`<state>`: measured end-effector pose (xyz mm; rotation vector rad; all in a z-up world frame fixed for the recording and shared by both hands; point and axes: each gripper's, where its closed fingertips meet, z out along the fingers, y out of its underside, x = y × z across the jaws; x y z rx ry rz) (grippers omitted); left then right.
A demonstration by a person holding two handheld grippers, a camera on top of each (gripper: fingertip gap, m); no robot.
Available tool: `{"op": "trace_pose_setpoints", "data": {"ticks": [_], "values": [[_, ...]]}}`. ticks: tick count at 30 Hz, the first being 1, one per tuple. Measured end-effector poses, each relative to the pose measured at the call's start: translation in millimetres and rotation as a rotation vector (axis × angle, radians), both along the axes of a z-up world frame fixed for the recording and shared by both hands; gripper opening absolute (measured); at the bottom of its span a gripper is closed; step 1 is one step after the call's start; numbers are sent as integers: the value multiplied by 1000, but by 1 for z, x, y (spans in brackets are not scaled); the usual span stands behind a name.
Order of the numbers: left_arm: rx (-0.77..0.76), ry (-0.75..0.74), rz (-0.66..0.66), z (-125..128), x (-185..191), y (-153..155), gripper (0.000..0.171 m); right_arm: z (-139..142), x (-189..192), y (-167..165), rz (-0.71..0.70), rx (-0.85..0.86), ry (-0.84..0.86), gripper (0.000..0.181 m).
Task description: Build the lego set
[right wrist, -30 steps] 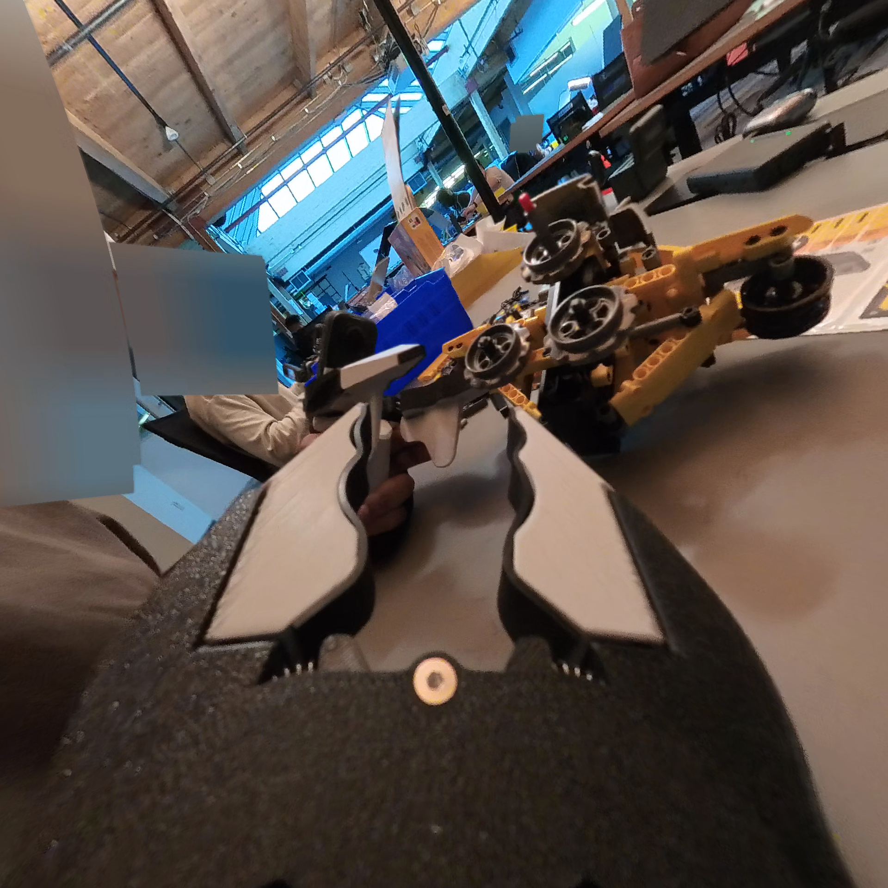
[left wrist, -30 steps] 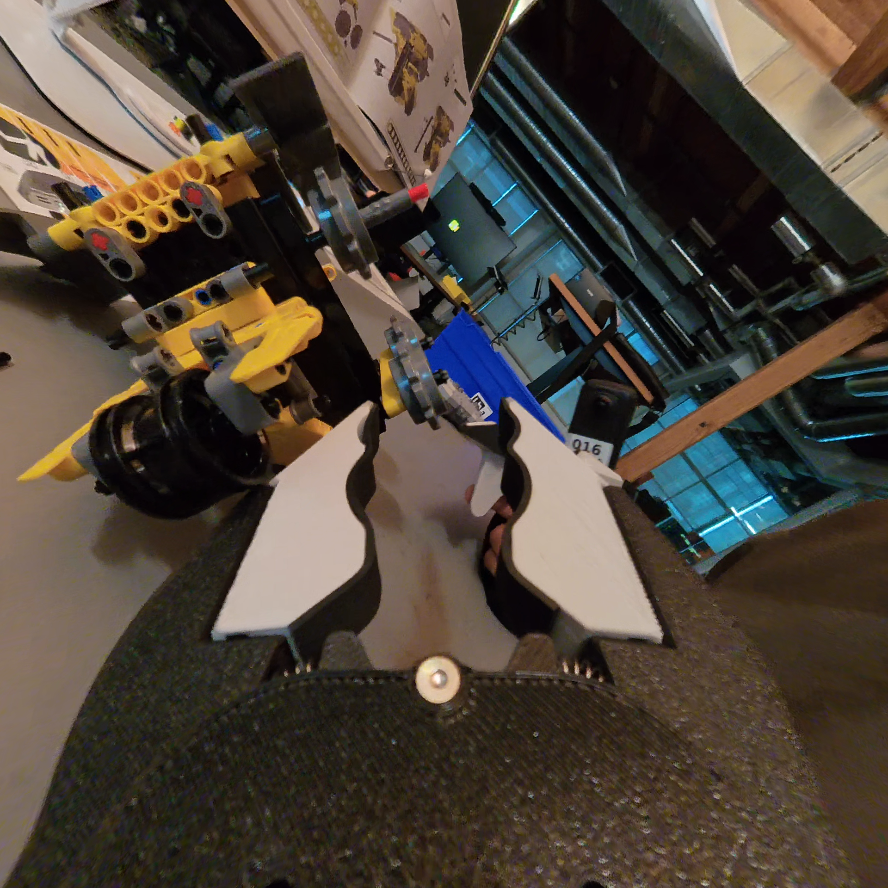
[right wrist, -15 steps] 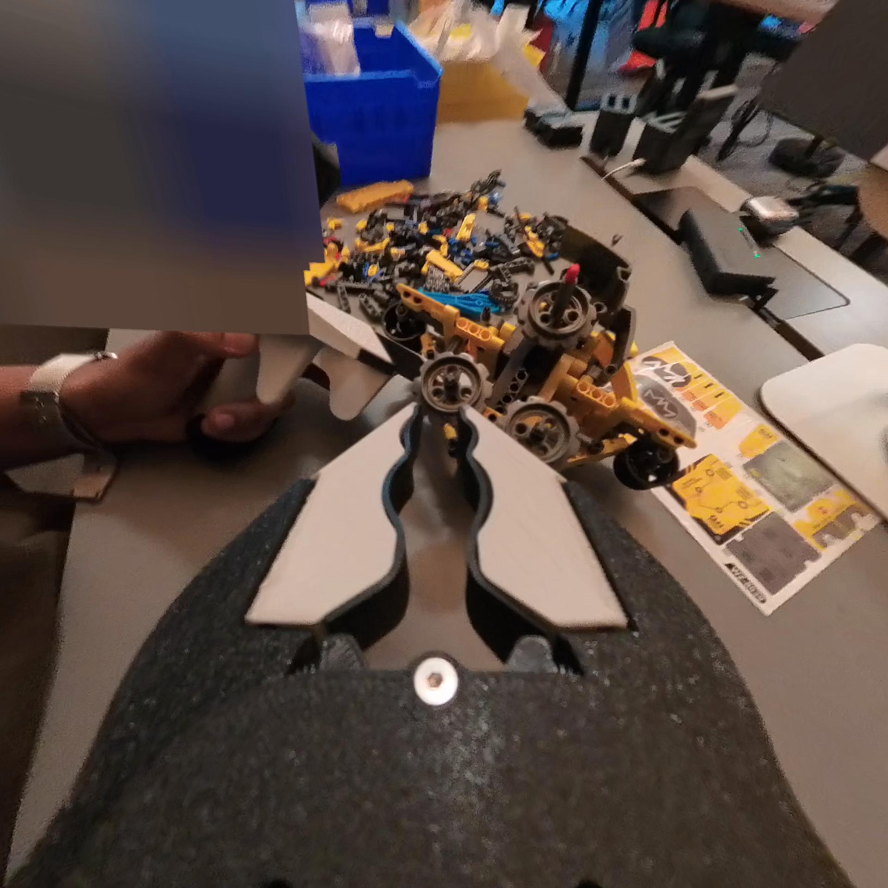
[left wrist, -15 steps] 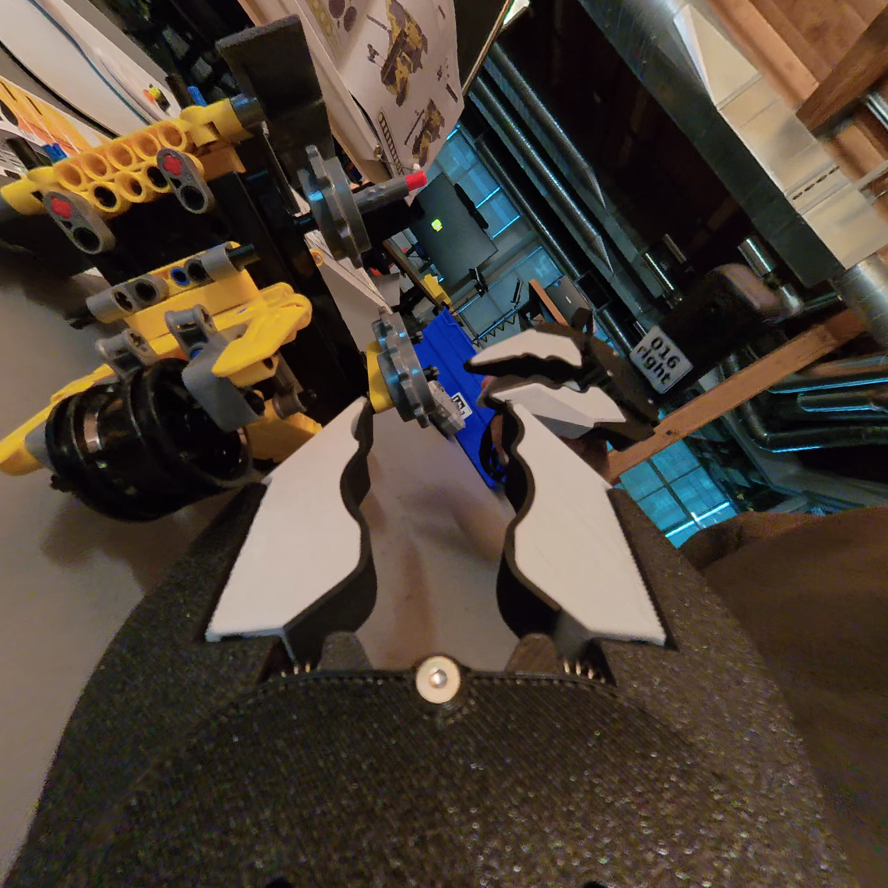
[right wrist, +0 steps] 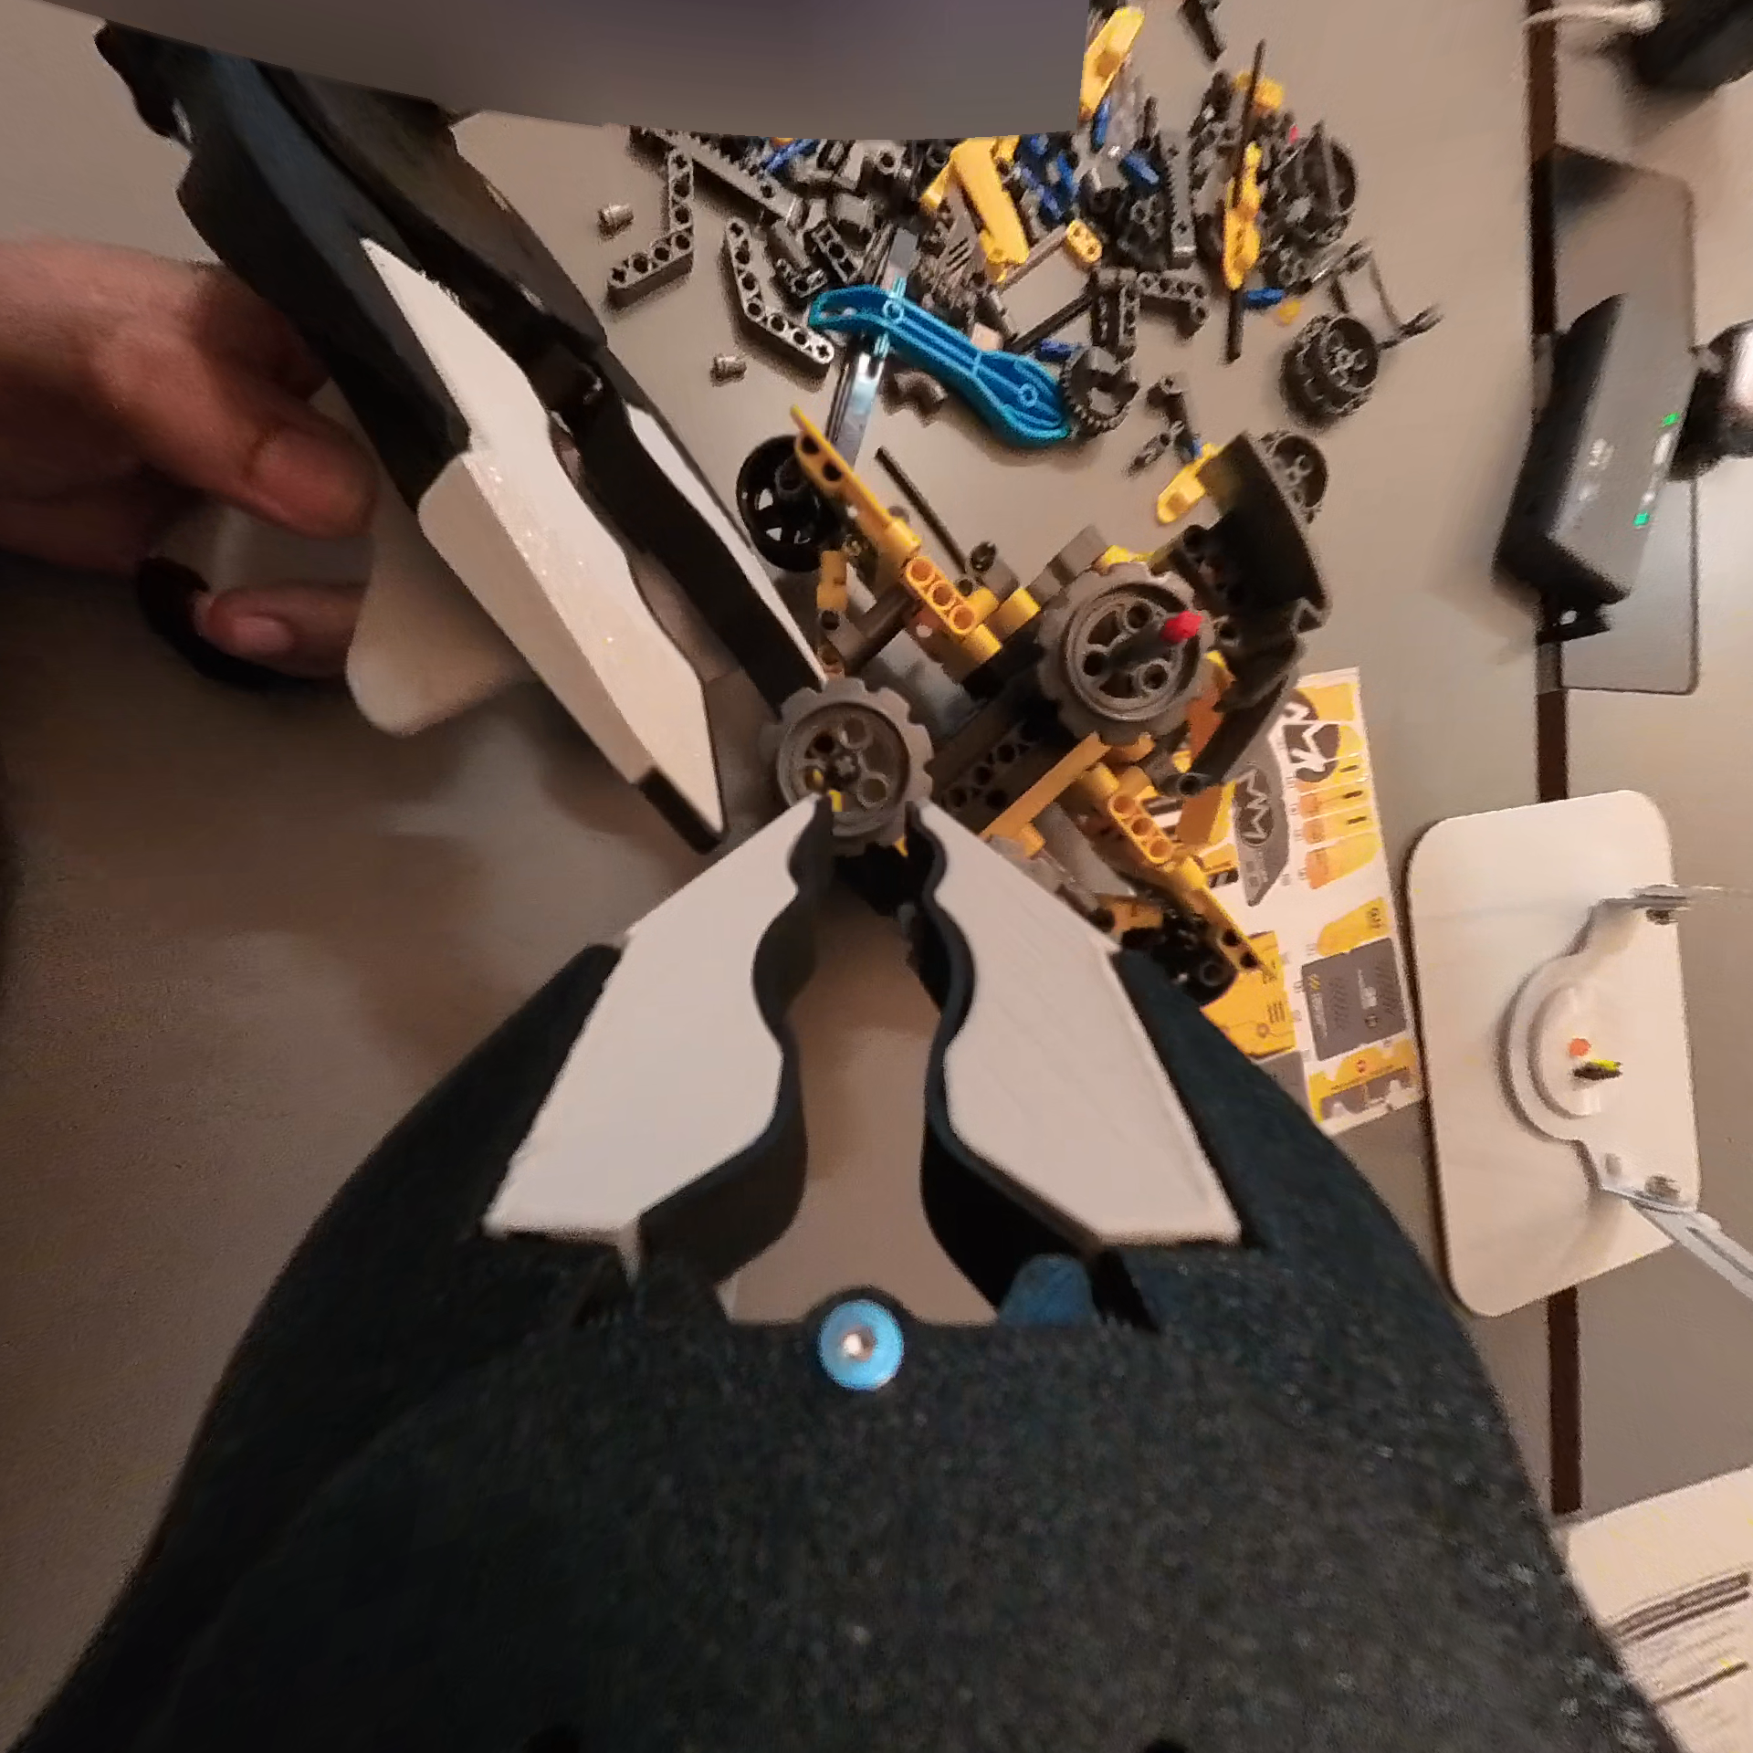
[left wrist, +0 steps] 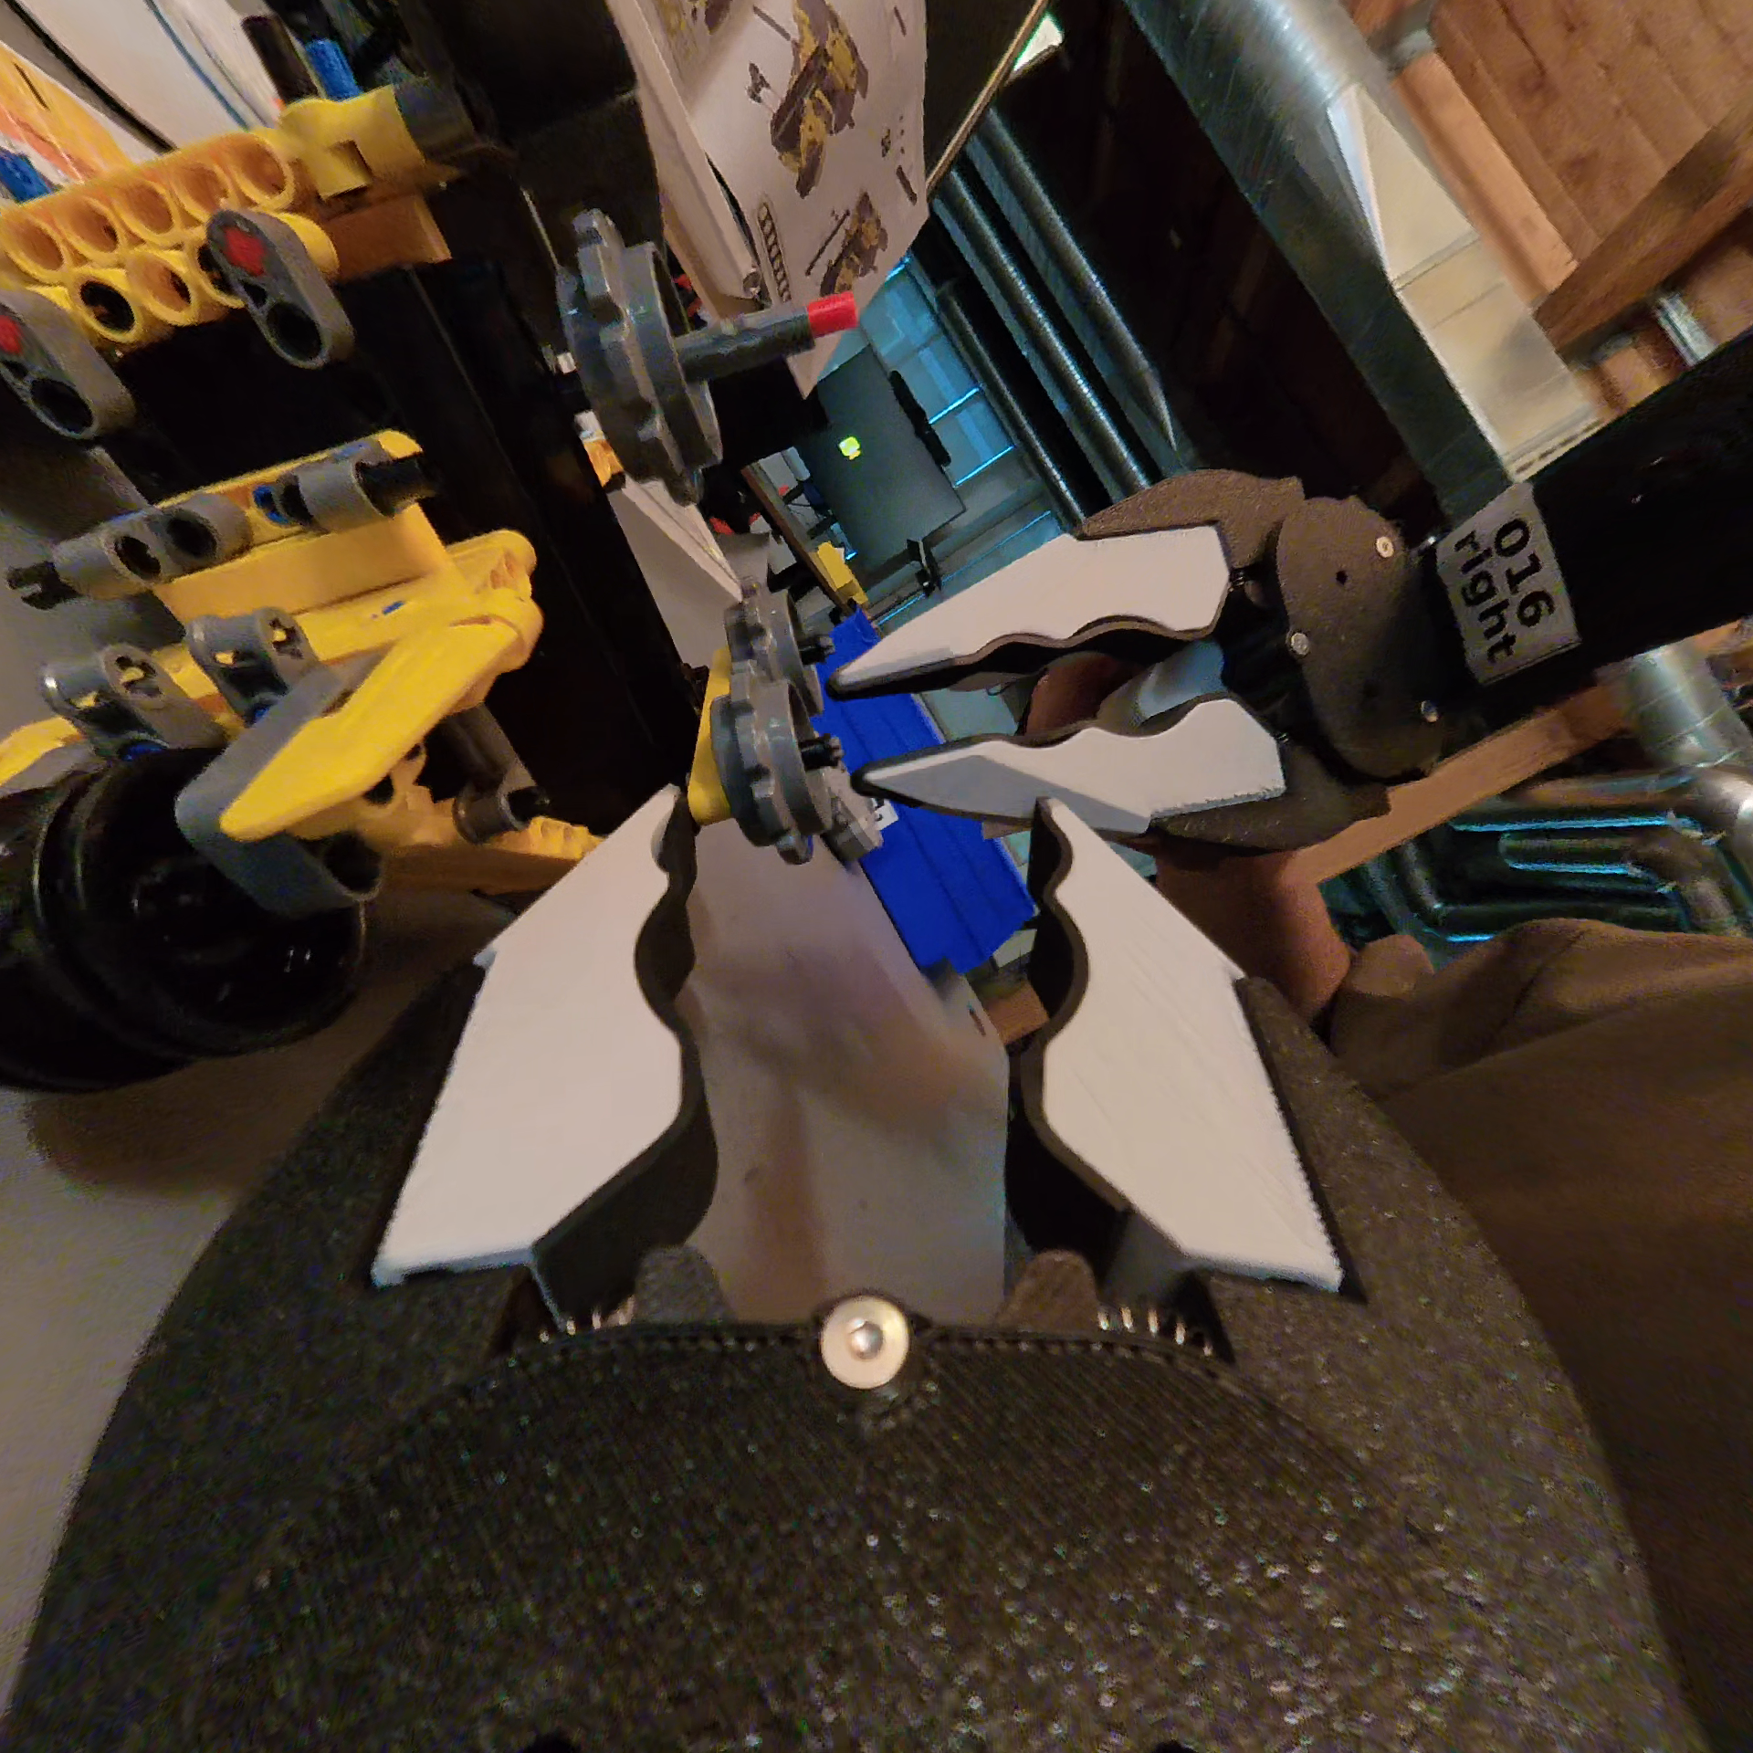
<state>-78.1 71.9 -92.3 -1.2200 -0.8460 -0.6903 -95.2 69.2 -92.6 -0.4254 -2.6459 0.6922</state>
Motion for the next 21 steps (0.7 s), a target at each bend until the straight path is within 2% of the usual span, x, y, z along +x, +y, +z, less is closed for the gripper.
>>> {"op": "trace_pose_setpoints", "data": {"ticks": [6, 13, 21], "values": [[63, -68, 7, 1, -4, -5, 64, -6, -4, -2, 6, 110, 15, 8], [58, -66, 53, 0, -11, -10, 61, -5, -4, -2, 26, 200, 40, 10], [67, -71, 31, 1, -8, -7, 59, -5, 0, -4, 82, 245, 83, 10]]}}
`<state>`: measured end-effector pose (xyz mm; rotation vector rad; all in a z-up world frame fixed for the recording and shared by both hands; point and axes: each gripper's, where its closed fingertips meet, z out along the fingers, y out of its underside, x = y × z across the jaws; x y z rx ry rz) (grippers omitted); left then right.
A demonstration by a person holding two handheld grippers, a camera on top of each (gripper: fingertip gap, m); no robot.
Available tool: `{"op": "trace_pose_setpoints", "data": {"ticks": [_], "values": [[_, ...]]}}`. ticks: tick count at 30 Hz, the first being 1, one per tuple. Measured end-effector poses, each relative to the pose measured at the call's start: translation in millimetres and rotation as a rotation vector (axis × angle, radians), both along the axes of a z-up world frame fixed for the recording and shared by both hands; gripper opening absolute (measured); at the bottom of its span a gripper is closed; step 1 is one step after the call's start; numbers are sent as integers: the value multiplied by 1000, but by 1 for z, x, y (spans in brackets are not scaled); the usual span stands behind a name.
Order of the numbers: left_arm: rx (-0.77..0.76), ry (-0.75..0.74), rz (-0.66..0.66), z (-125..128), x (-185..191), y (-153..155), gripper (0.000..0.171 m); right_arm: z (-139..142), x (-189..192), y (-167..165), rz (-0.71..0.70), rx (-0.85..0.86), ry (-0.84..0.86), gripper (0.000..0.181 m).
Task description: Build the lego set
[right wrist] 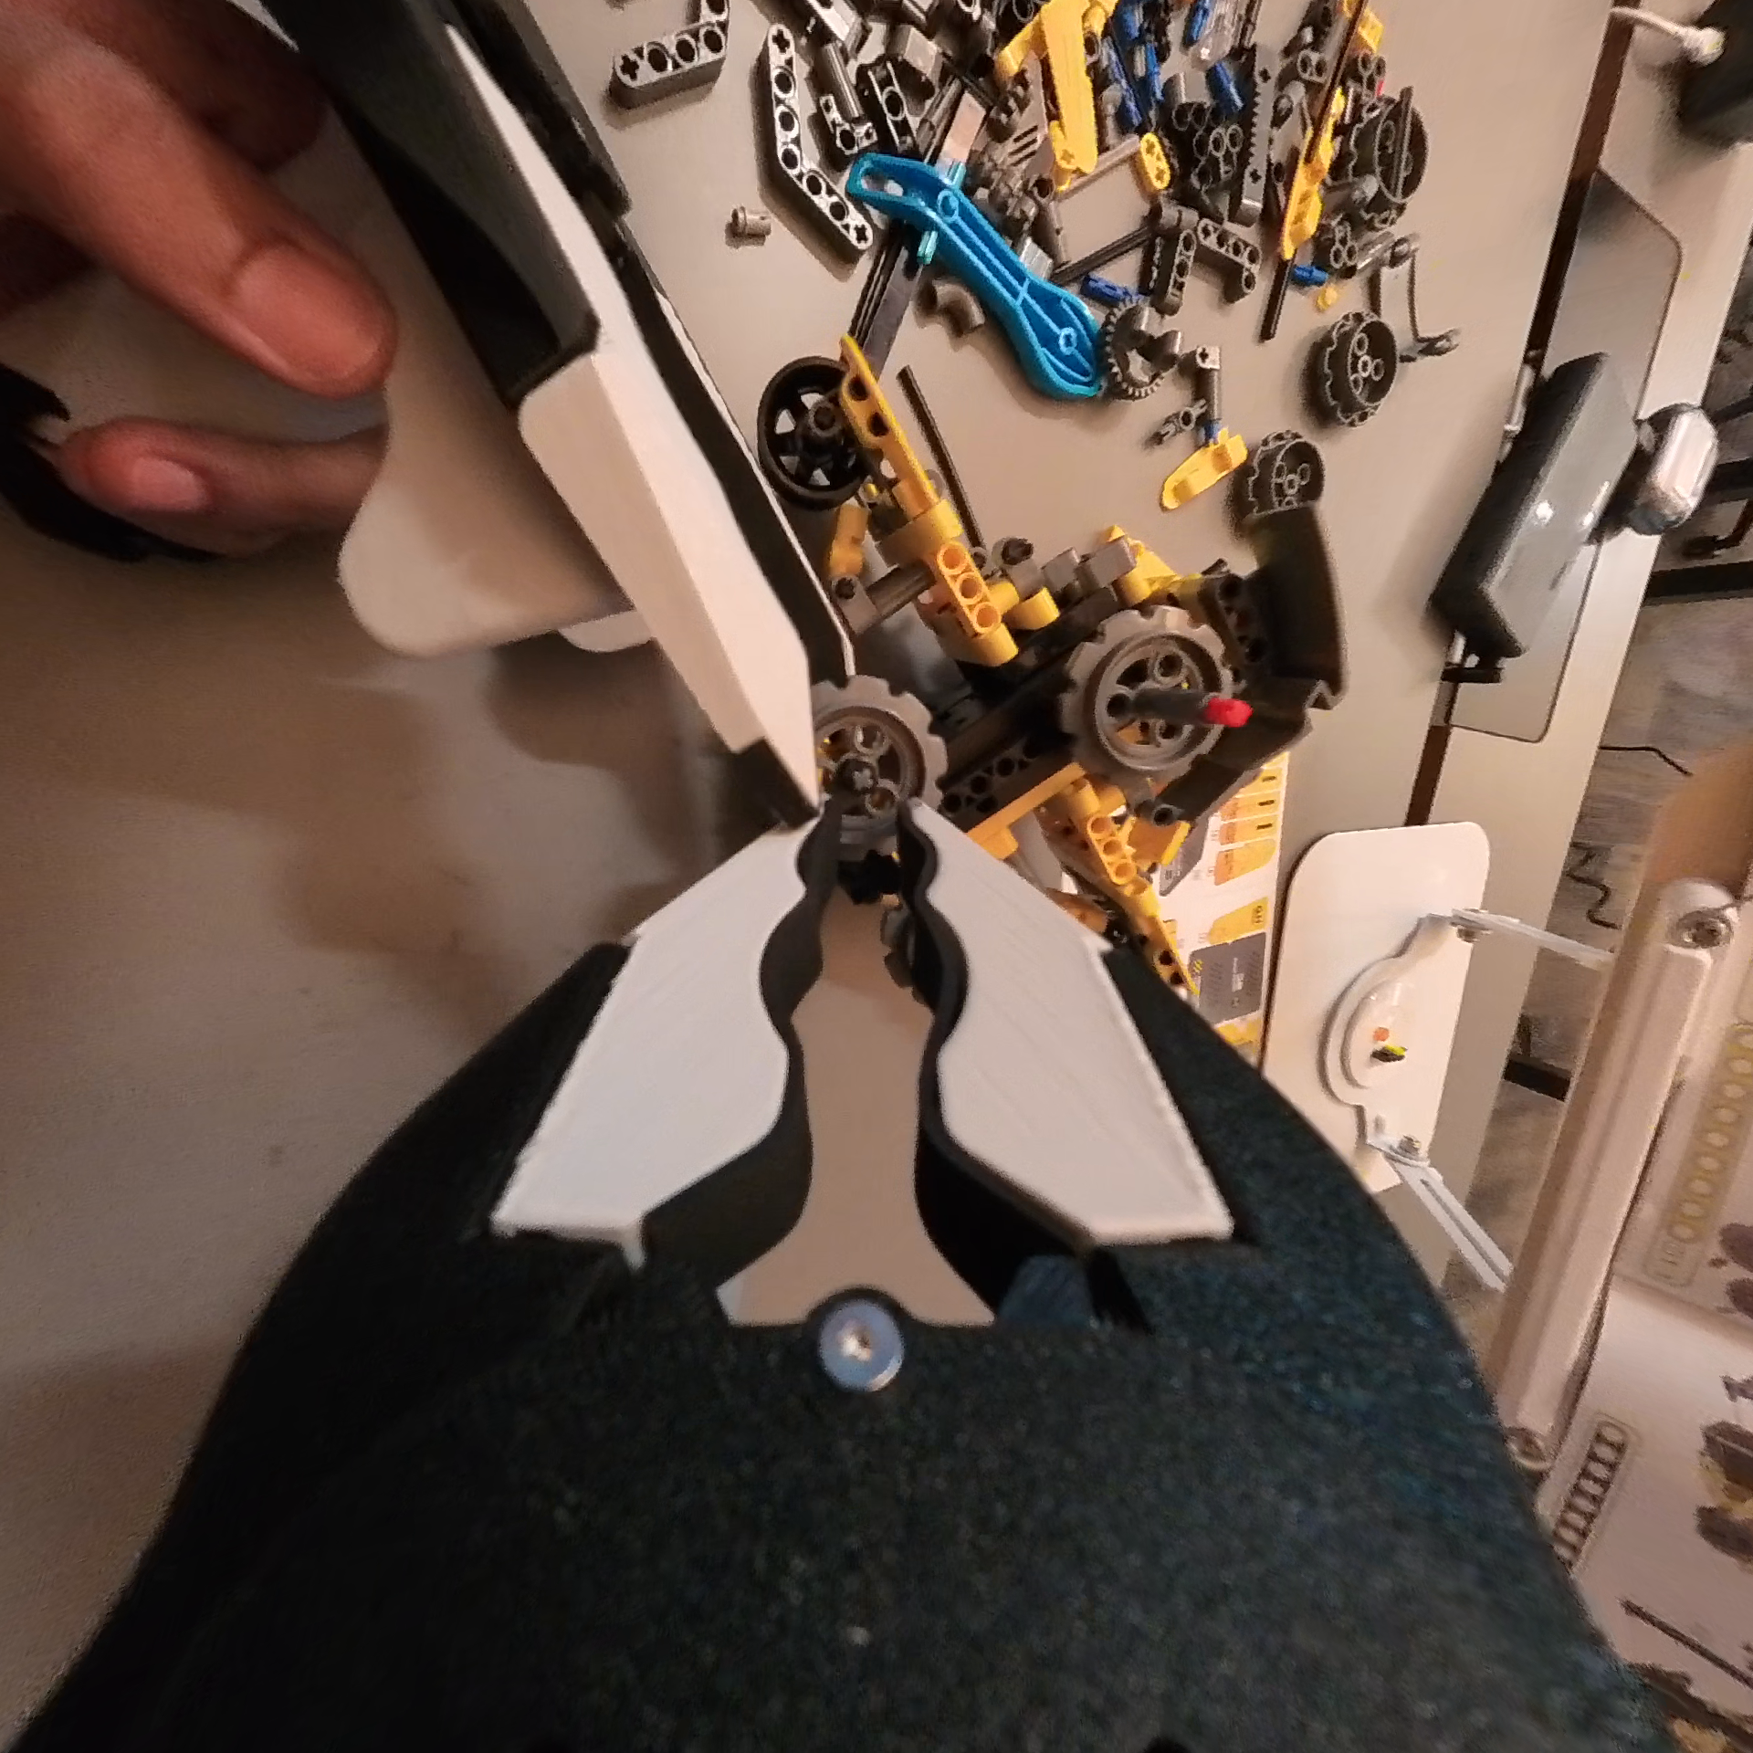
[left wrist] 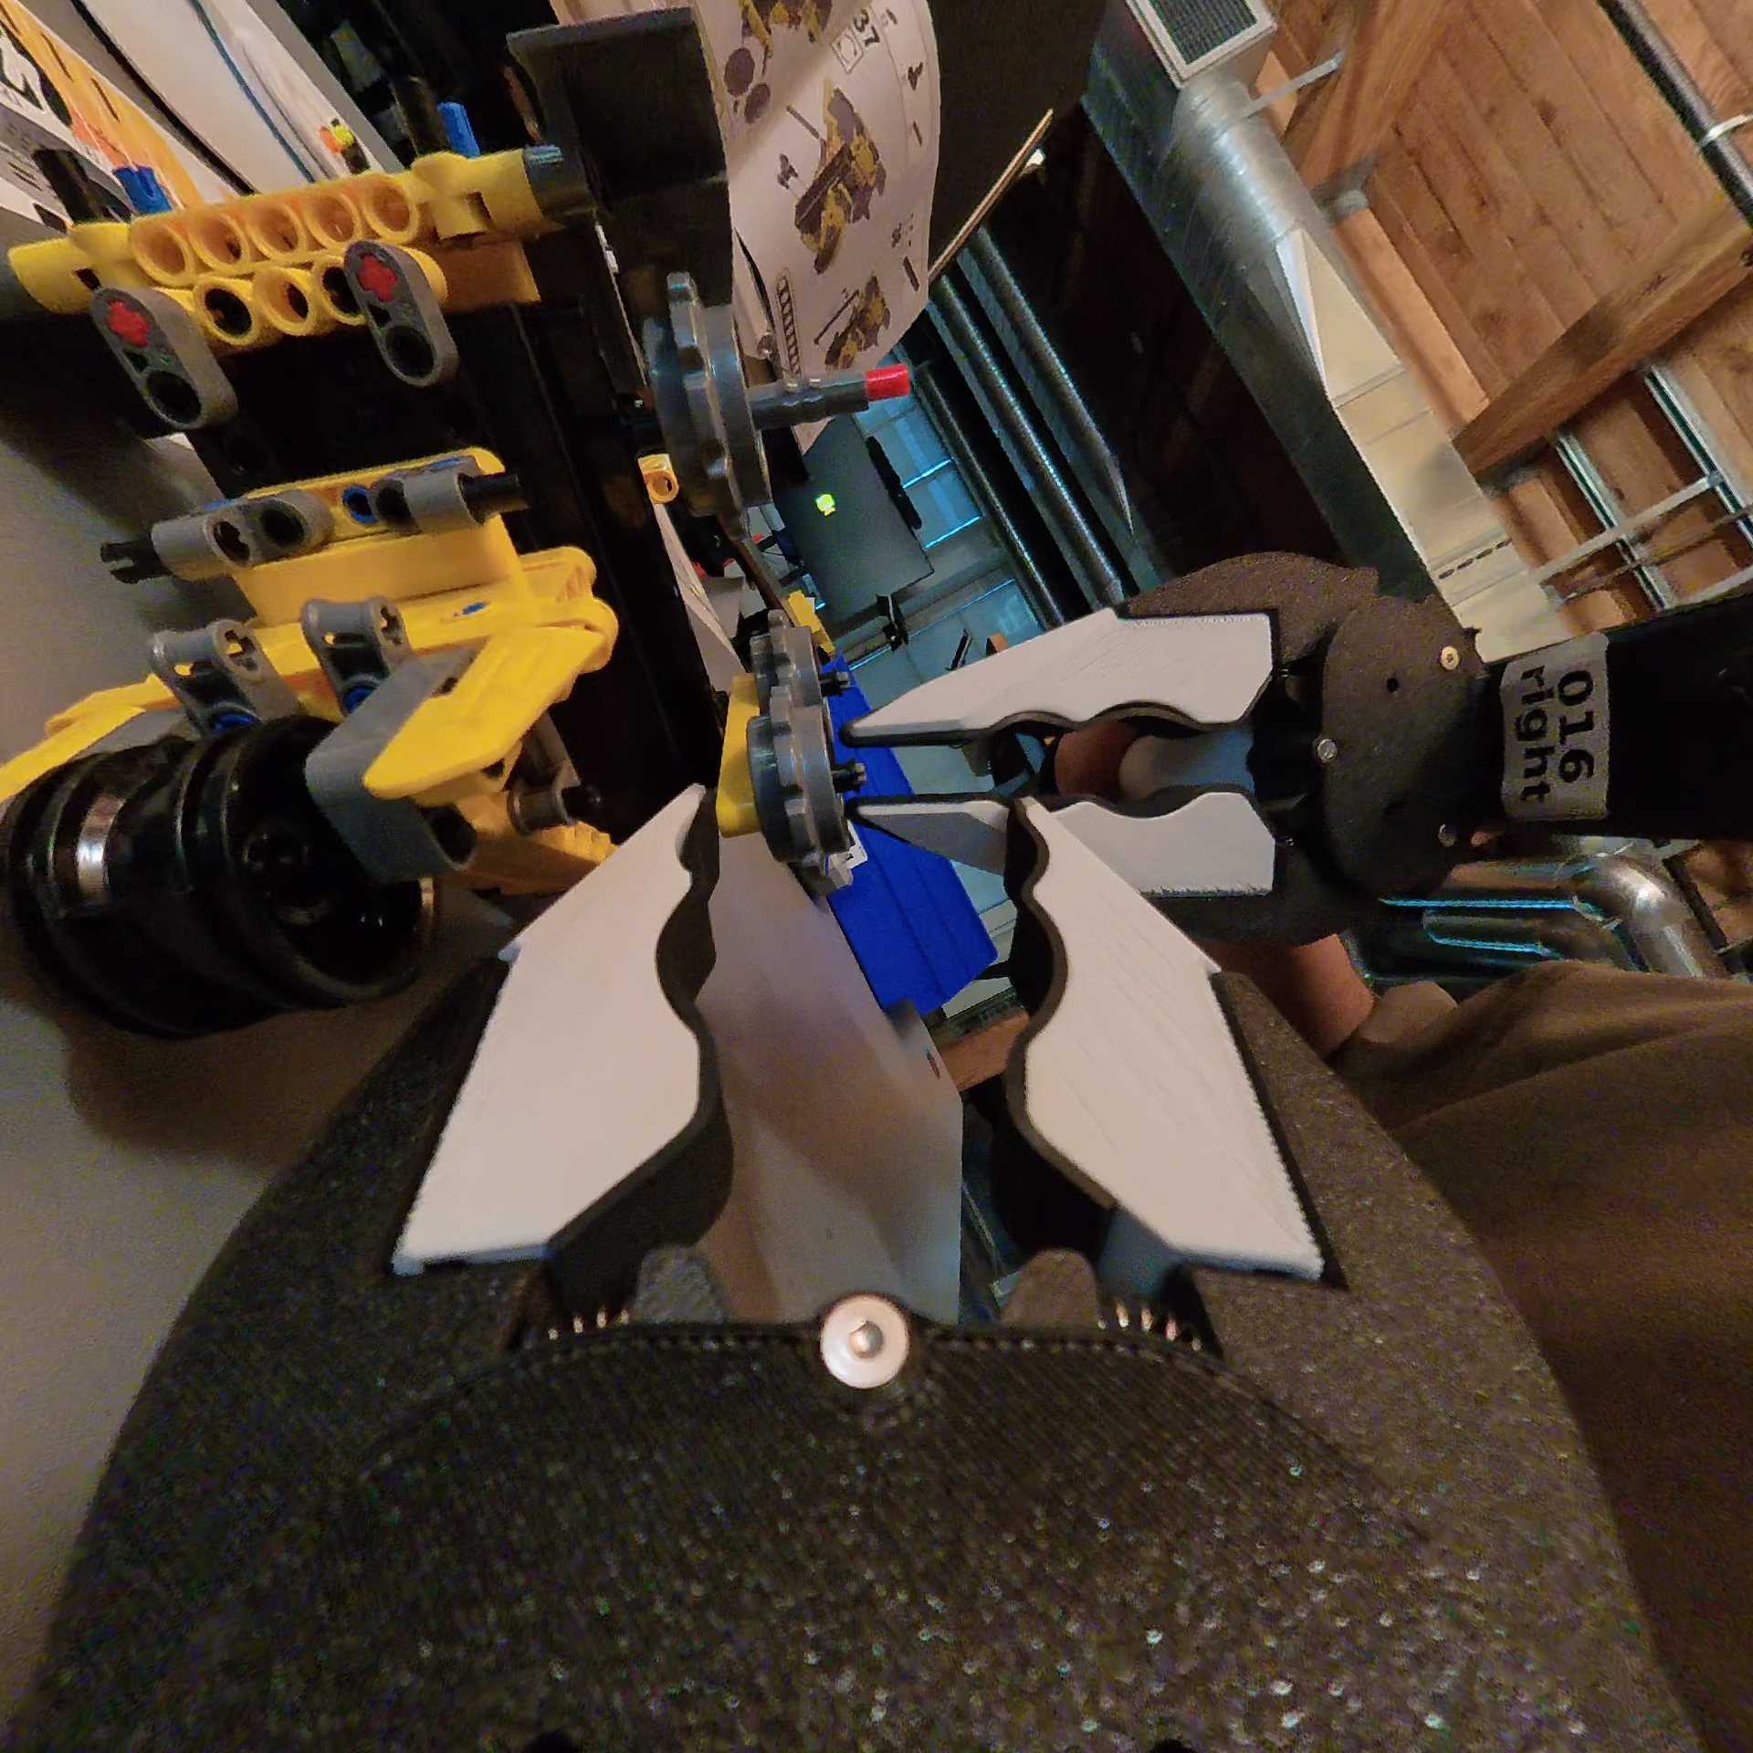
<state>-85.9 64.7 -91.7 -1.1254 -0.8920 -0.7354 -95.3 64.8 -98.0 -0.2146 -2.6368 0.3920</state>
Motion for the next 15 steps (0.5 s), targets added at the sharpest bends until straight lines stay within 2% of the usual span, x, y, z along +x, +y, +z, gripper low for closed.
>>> {"op": "trace_pose_setpoints", "data": {"ticks": [15], "values": [[-1, -16, -5, -3, 0, -1, 54, 4, -2, 1, -8, -23, -41, 12]]}}
